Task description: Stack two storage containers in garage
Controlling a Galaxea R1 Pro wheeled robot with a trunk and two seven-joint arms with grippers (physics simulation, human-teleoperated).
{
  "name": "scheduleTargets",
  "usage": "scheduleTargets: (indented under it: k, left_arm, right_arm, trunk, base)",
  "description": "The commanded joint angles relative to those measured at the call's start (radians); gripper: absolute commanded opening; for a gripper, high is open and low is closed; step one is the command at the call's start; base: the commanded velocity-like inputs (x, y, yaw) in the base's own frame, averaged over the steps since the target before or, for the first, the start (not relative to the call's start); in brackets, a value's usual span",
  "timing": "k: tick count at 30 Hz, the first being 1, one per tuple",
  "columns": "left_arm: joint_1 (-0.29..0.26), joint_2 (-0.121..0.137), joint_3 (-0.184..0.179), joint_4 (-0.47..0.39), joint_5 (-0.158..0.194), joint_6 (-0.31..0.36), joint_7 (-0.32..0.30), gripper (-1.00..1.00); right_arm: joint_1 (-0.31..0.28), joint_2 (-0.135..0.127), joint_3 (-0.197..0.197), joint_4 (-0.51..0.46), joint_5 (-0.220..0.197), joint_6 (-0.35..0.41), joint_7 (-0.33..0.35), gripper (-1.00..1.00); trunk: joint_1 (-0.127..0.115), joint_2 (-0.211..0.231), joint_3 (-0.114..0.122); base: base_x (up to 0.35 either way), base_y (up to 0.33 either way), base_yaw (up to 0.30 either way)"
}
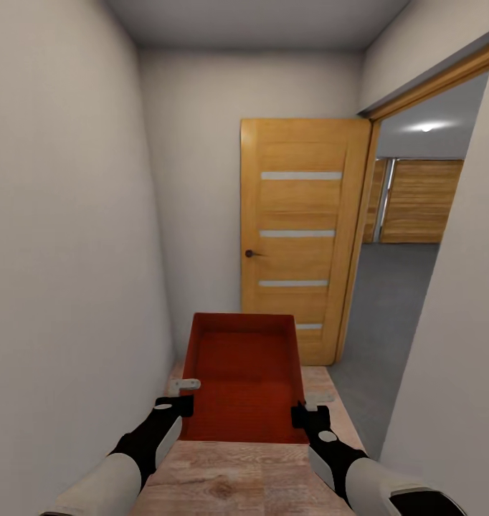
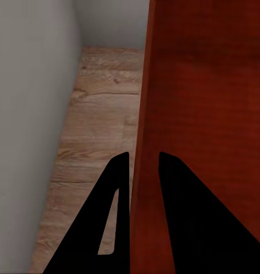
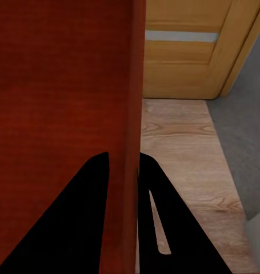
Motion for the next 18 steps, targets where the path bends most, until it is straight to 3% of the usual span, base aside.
scheduleTargets:
  k: [1, 9, 13, 18]
  left_arm:
    - [0.000, 0.004, 0.072, -0.005, -0.017, -0.074, 0.032, -1.00]
    - [0.000, 0.005, 0.072, -0.005, -0.017, -0.074, 0.032, -1.00]
    - [0.000, 0.004, 0.072, -0.007, -0.017, -0.074, 0.032, -1.00]
    - [0.000, 0.004, 0.072, -0.008, -0.016, -0.074, 0.032, -1.00]
  right_arm:
    - [0.000, 0.000, -0.047, 0.001, 0.014, 0.001, 0.014, -1.00]
    - [0.000, 0.001, -0.047, 0.001, 0.014, 0.000, 0.013, -1.00]
    - [0.000, 0.001, -0.047, 0.001, 0.014, -0.001, 0.013, -1.00]
    - [0.000, 0.001, -0.047, 0.001, 0.014, -0.002, 0.013, -1.00]
  trunk:
    - [0.001, -0.001, 0.000]
    - [0.001, -0.001, 0.000]
    - [0.001, -0.001, 0.000]
    - [0.001, -0.001, 0.002]
  base:
    - [0.322, 0.000, 0.000]
    - [0.282, 0.000, 0.000]
    - [0.071, 0.000, -0.074]
    - [0.016, 0.000, -0.220]
